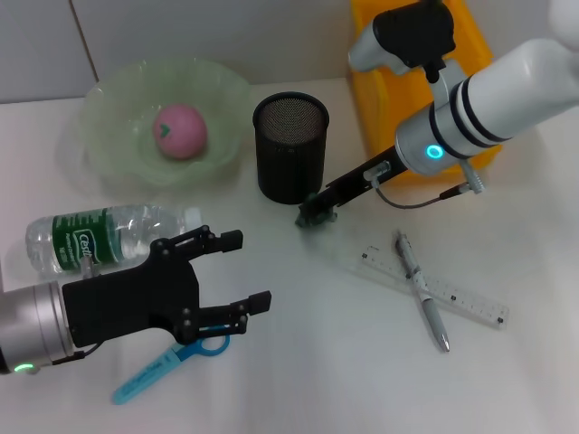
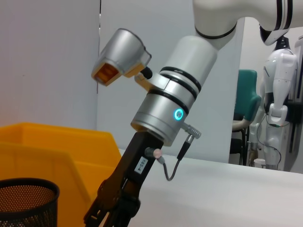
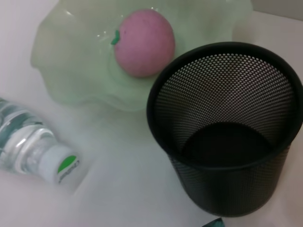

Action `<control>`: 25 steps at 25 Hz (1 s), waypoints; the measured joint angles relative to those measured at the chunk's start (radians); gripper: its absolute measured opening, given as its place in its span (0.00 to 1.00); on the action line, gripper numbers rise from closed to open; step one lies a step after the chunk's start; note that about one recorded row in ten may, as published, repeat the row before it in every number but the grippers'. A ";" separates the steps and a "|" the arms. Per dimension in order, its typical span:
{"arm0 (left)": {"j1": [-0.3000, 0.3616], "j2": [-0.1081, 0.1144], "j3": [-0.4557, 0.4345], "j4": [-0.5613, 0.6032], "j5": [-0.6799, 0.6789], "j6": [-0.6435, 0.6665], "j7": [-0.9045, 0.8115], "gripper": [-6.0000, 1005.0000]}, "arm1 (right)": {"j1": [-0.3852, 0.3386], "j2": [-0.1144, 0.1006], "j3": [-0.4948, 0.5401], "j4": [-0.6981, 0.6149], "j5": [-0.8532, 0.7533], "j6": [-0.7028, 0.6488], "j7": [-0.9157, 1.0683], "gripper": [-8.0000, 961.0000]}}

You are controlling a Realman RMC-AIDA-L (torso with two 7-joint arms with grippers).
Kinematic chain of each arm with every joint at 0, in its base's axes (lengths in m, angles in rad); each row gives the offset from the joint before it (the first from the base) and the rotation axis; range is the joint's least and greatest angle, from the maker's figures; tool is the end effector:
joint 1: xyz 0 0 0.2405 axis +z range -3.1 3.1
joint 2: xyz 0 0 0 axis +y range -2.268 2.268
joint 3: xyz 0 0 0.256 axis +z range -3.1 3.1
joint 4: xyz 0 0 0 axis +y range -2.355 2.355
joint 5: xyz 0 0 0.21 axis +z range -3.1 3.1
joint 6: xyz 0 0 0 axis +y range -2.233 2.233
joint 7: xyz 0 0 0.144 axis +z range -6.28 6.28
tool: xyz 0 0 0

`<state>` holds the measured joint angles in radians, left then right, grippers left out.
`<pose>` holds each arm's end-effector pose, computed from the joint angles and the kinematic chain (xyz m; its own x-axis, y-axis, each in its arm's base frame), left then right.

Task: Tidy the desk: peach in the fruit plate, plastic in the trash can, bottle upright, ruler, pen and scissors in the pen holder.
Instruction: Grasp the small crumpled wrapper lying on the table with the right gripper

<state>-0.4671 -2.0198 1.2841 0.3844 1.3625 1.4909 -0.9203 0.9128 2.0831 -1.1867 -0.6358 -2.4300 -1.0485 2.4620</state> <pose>-0.2564 0.2926 -0.0481 0.7921 0.1055 0.6012 0.2413 -0.9589 -0.1496 0.1837 0.4261 -0.0597 0.6624 -0.7454 -0.0751 -0.7095 -0.5919 -0.3825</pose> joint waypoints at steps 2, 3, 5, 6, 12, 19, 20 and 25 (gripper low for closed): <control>0.001 0.000 0.001 0.000 0.000 0.000 0.002 0.85 | 0.013 0.001 -0.009 0.034 0.000 0.033 0.000 0.84; 0.001 0.000 0.001 0.000 0.000 0.000 0.002 0.85 | 0.019 0.002 -0.009 0.046 0.000 0.041 0.000 0.84; 0.002 0.000 0.001 0.000 0.000 0.000 0.004 0.85 | 0.026 0.002 -0.010 0.059 0.000 0.048 0.000 0.84; 0.002 0.000 0.000 0.000 0.000 0.000 0.007 0.85 | 0.039 0.003 -0.014 0.082 0.000 0.065 -0.001 0.84; -0.001 0.000 0.001 -0.003 0.000 0.001 0.013 0.85 | 0.051 0.006 -0.039 0.103 0.000 0.085 -0.002 0.84; -0.002 0.000 0.000 -0.002 0.000 0.001 0.014 0.85 | 0.049 0.006 -0.050 0.104 0.000 0.106 0.003 0.84; -0.002 0.000 -0.001 -0.002 0.000 0.001 0.015 0.85 | 0.049 0.006 -0.050 0.104 0.000 0.107 0.003 0.83; -0.003 0.000 -0.004 -0.001 0.000 -0.001 0.015 0.85 | 0.045 0.006 -0.050 0.103 0.006 0.108 -0.001 0.60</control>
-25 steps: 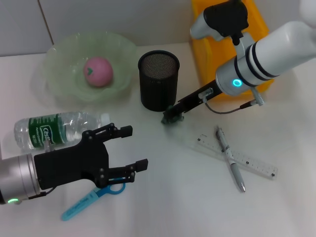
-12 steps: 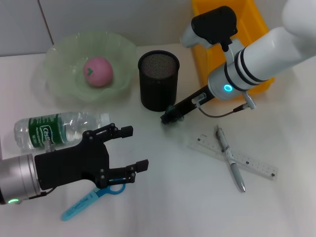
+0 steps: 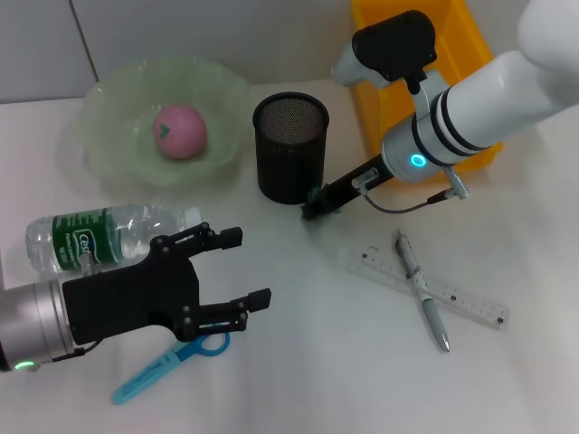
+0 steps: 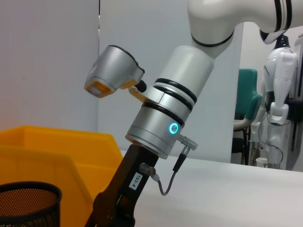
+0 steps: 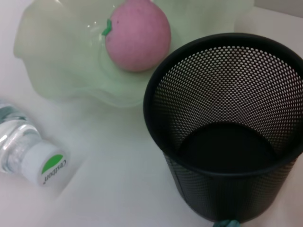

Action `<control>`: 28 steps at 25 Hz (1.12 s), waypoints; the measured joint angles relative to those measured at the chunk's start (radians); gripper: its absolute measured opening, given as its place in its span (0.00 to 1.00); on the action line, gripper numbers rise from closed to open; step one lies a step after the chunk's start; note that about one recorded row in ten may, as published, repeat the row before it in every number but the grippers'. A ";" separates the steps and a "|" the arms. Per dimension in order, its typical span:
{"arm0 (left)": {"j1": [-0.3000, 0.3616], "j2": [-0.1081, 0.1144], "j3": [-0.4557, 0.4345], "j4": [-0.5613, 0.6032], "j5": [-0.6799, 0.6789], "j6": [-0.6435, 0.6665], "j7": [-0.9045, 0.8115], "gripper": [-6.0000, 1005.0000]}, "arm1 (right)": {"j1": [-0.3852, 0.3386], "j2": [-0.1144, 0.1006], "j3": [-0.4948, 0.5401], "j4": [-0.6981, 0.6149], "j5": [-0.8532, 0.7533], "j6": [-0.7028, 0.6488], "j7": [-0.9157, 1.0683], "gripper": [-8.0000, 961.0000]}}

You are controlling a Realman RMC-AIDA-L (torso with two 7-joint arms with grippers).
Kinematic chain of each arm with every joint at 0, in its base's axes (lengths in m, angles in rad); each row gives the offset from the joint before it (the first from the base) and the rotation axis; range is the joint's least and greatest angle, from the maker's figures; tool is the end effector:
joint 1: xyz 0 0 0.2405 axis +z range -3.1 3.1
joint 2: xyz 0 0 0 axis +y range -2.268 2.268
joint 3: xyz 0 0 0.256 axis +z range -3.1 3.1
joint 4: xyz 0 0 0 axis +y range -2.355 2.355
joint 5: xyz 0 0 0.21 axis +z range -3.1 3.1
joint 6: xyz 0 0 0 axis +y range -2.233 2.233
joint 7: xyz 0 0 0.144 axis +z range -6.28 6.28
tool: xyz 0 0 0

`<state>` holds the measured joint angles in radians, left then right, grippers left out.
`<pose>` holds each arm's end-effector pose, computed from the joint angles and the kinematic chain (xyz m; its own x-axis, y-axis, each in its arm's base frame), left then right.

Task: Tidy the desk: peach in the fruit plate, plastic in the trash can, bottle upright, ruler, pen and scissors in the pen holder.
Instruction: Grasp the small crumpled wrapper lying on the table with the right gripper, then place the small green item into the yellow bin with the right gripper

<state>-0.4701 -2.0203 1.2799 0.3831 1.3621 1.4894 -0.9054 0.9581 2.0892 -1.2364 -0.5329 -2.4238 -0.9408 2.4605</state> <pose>-0.2557 0.2938 -0.0479 0.7946 0.0899 0.6004 0.2306 -0.9596 -0.1615 0.1854 0.4294 -0.0759 0.6763 -0.7343 -0.0582 -0.6834 -0.5959 -0.4217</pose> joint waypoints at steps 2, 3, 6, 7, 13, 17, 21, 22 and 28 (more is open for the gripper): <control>-0.001 0.000 -0.001 0.000 0.000 -0.006 0.000 0.85 | -0.003 0.000 0.000 -0.003 0.002 0.000 -0.001 0.56; -0.001 0.000 -0.001 0.000 0.000 -0.007 0.000 0.85 | -0.004 0.000 0.000 -0.004 0.002 0.000 -0.001 0.54; -0.001 0.000 -0.001 0.001 0.000 -0.008 0.000 0.85 | -0.007 0.000 0.000 -0.007 0.003 -0.005 -0.001 0.51; -0.001 0.000 -0.001 0.001 0.000 -0.008 0.000 0.85 | -0.008 0.000 0.000 -0.009 0.003 -0.007 -0.001 0.50; -0.001 0.000 -0.003 0.003 0.000 -0.009 0.000 0.85 | -0.052 0.000 0.000 -0.096 0.006 -0.051 0.017 0.48; 0.001 0.003 -0.004 0.003 0.000 -0.009 0.000 0.85 | -0.115 0.000 0.000 -0.212 0.009 -0.110 0.043 0.46; 0.001 0.005 -0.006 0.004 0.000 -0.009 0.000 0.85 | -0.187 -0.003 0.000 -0.341 0.033 -0.184 0.061 0.44; 0.001 0.005 -0.006 0.004 0.000 -0.009 0.000 0.85 | -0.187 -0.003 0.000 -0.341 0.033 -0.184 0.061 0.43; -0.002 0.008 -0.011 0.004 -0.002 -0.010 0.000 0.85 | -0.299 -0.006 0.009 -0.554 0.073 -0.287 0.075 0.37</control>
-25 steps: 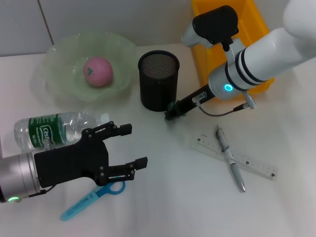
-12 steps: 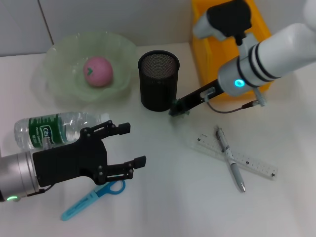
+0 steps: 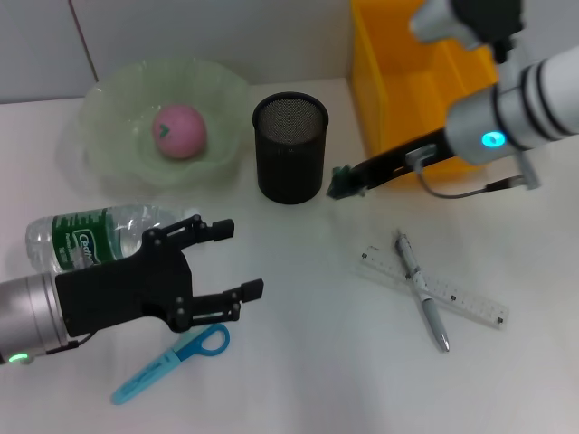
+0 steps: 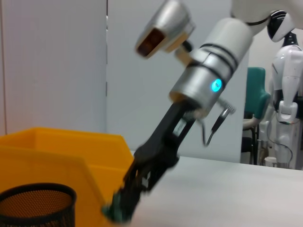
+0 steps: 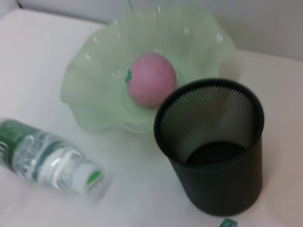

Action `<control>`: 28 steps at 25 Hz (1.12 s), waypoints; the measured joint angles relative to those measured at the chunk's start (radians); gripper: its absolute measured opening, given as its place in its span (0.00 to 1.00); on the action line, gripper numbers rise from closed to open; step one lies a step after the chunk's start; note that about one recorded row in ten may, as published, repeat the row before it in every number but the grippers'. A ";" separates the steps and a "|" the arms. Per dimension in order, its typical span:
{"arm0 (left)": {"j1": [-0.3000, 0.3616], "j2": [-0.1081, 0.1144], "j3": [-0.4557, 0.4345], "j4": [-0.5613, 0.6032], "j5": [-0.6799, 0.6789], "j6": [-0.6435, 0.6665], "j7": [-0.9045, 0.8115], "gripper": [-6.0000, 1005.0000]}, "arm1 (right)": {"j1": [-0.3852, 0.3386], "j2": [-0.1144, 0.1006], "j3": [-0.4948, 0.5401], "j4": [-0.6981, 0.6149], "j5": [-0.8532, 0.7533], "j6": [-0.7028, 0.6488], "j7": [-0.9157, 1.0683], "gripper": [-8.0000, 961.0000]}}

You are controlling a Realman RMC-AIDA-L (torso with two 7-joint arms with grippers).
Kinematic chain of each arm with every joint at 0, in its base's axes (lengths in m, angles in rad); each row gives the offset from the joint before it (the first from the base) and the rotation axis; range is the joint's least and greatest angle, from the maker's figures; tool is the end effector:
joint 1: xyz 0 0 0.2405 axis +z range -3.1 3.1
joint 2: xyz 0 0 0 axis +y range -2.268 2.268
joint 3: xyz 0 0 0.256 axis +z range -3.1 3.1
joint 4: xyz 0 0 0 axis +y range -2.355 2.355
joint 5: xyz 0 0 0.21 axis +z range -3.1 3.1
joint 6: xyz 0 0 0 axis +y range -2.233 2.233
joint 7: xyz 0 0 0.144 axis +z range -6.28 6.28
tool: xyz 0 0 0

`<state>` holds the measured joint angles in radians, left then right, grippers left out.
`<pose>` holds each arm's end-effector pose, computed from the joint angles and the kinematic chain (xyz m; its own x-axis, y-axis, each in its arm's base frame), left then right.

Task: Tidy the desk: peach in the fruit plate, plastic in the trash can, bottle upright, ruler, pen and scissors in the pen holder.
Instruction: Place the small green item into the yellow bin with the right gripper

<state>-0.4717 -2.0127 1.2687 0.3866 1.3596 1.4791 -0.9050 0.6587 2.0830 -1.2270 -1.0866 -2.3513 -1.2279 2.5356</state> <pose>-0.2576 0.2983 -0.0434 0.7986 0.0826 0.5962 0.2356 -0.9544 -0.1834 0.1804 0.4001 -0.0102 0.6635 -0.7213 -0.1988 -0.7359 -0.5813 -0.3471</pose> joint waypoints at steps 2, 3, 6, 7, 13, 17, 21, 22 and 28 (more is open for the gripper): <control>-0.002 0.000 -0.011 0.000 0.001 -0.001 0.000 0.85 | -0.034 -0.001 0.021 -0.086 0.009 -0.035 0.005 0.35; -0.003 0.000 -0.012 0.000 0.001 -0.001 0.000 0.85 | -0.070 -0.001 0.061 -0.182 0.007 -0.072 0.011 0.33; -0.006 0.000 -0.014 0.001 0.001 -0.002 0.000 0.85 | -0.096 -0.002 0.107 -0.242 0.005 -0.093 0.011 0.31; -0.006 0.000 -0.015 0.001 0.001 -0.002 0.000 0.85 | -0.106 -0.002 0.139 -0.266 0.004 -0.100 0.011 0.31; -0.010 -0.004 -0.018 0.002 0.002 -0.002 0.000 0.85 | -0.126 -0.009 0.342 -0.319 0.003 -0.090 -0.053 0.31; -0.010 -0.005 -0.019 0.002 0.003 -0.002 0.000 0.85 | -0.122 -0.015 0.376 -0.289 0.003 -0.039 -0.097 0.32; -0.010 -0.007 -0.019 0.002 0.003 -0.004 0.000 0.85 | -0.098 -0.024 0.374 -0.184 0.000 0.066 -0.160 0.32; -0.010 -0.008 -0.019 0.002 0.003 -0.005 0.000 0.85 | -0.084 -0.028 0.371 -0.134 -0.004 0.095 -0.176 0.32; -0.008 -0.009 -0.022 0.001 -0.004 -0.005 0.000 0.85 | -0.030 -0.046 0.370 0.010 -0.030 0.195 -0.229 0.39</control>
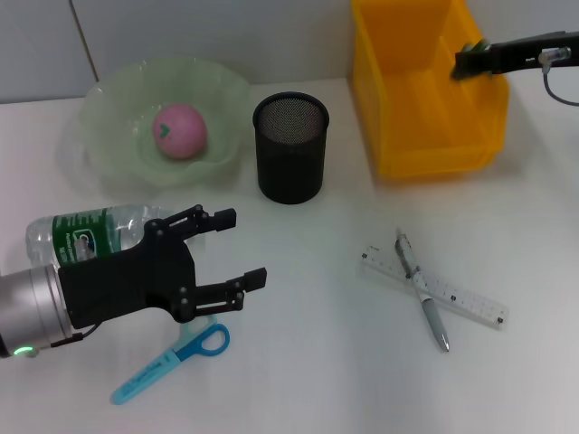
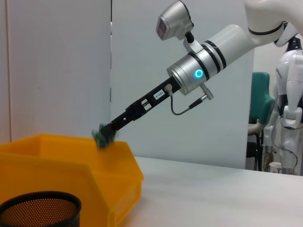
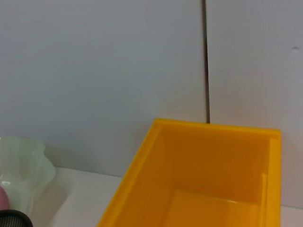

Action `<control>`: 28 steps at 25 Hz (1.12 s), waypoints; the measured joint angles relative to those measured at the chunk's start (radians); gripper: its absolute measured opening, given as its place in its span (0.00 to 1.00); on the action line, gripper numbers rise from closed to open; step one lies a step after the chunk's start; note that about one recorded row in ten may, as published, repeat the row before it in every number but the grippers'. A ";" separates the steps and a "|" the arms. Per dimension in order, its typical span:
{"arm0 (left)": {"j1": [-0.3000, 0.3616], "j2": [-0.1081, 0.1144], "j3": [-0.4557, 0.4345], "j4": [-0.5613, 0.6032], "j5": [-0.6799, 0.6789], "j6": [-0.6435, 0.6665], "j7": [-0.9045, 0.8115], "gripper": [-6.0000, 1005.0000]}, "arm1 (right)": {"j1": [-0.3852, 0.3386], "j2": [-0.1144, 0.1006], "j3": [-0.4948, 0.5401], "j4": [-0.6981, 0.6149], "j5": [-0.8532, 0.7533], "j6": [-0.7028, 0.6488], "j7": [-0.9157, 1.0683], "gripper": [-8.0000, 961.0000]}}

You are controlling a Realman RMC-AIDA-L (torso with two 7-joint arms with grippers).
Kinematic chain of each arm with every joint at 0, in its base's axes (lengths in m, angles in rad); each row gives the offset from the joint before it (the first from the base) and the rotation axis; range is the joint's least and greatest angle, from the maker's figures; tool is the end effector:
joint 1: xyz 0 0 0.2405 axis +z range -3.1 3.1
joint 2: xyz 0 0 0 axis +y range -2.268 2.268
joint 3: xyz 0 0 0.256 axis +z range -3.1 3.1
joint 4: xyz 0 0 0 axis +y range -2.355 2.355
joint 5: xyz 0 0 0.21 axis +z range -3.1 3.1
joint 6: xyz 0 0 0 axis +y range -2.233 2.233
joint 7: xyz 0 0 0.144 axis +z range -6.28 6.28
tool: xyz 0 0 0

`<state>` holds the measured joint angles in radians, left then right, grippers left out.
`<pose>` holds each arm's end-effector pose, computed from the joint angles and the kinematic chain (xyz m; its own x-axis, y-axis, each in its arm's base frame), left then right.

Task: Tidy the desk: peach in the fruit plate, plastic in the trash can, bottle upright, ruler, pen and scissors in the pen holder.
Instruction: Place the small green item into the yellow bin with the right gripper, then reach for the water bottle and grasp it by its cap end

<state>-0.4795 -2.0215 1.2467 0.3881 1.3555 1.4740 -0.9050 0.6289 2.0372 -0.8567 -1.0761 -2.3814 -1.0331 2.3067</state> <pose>-0.2533 0.3028 -0.0433 0.7883 0.0746 0.6108 0.2431 -0.9496 -0.1979 0.2402 0.4373 0.0930 0.6627 -0.5724 -0.4829 -0.7340 -0.3685 -0.5705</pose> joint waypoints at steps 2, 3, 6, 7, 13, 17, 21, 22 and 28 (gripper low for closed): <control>0.001 0.000 -0.004 0.000 0.000 0.000 0.000 0.85 | -0.002 0.002 0.000 -0.011 0.001 0.000 -0.001 0.46; 0.003 -0.001 -0.010 0.000 -0.001 0.000 0.003 0.85 | -0.007 0.004 -0.001 -0.025 0.001 -0.003 -0.001 0.49; 0.006 -0.002 -0.025 0.000 -0.002 0.003 0.014 0.85 | -0.022 0.012 -0.001 -0.066 0.005 -0.009 -0.003 0.68; 0.007 -0.002 -0.028 0.000 -0.002 0.004 0.015 0.85 | -0.028 0.015 0.000 -0.079 0.011 -0.013 -0.004 0.76; 0.010 -0.002 -0.051 0.009 -0.002 0.006 0.015 0.84 | -0.186 0.044 -0.015 -0.274 0.327 -0.115 -0.123 0.87; 0.014 -0.005 -0.079 0.017 -0.003 0.006 0.013 0.84 | -0.321 0.042 -0.005 -0.301 0.696 -0.291 -0.325 0.87; 0.014 -0.008 -0.087 0.030 -0.001 0.000 0.004 0.84 | -0.433 0.041 0.033 -0.214 0.893 -0.510 -0.586 0.87; 0.014 -0.008 -0.087 0.030 -0.001 0.000 0.004 0.84 | -0.451 0.041 0.055 -0.167 0.899 -0.558 -0.642 0.87; 0.019 -0.034 -0.076 0.317 0.215 -0.168 -0.273 0.84 | -0.481 0.016 0.190 0.132 0.796 -0.762 -0.907 0.87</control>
<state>-0.4609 -2.0555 1.1702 0.7053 1.5702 1.3064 -1.1777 0.1481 2.0532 -0.6670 -0.9441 -1.5852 -1.7948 1.3995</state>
